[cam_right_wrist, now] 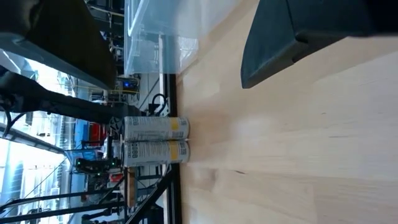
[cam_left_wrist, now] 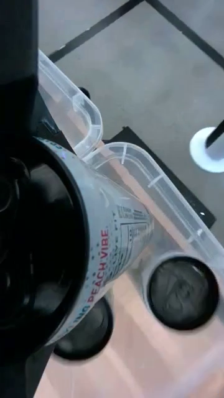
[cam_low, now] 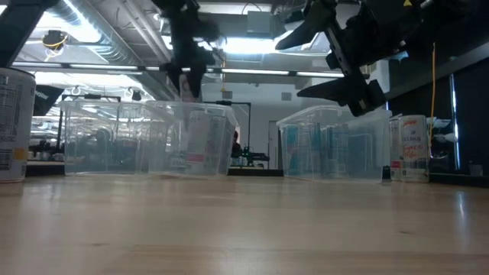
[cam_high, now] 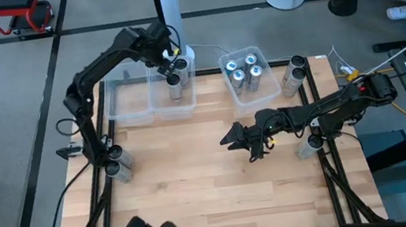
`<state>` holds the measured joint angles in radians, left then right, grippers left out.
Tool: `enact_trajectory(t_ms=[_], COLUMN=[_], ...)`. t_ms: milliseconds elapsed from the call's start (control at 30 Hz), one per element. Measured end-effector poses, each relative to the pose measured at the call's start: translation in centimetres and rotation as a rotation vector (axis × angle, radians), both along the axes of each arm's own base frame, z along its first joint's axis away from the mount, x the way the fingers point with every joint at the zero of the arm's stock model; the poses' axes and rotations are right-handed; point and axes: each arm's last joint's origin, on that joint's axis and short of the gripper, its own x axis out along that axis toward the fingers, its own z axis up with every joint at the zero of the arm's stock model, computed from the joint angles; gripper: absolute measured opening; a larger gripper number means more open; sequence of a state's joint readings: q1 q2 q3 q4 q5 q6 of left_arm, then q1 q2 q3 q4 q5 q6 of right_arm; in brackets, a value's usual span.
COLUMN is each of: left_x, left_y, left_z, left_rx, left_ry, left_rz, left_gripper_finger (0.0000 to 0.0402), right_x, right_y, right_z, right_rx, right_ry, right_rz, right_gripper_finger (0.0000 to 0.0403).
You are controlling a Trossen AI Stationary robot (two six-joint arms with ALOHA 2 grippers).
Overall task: Sort soda cans
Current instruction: Put the bottom left white-pink soda can into the top center transparent bin
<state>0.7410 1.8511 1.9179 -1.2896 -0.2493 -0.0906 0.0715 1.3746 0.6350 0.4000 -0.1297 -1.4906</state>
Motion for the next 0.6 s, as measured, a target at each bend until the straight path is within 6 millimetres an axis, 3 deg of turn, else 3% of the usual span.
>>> enact_trajectory(t_ms=[600], left_x=[2.1], left_y=[3.9], left_z=[-7.7], left_rx=[-0.181], left_ry=[0.149], left_rz=[-0.064], left_gripper_finger=[0.0246], right_x=[0.0], right_y=[0.0], right_z=[-0.1], right_rx=[0.016], right_ry=[0.01], right_rz=[-0.012], right_gripper_finger=[0.0342])
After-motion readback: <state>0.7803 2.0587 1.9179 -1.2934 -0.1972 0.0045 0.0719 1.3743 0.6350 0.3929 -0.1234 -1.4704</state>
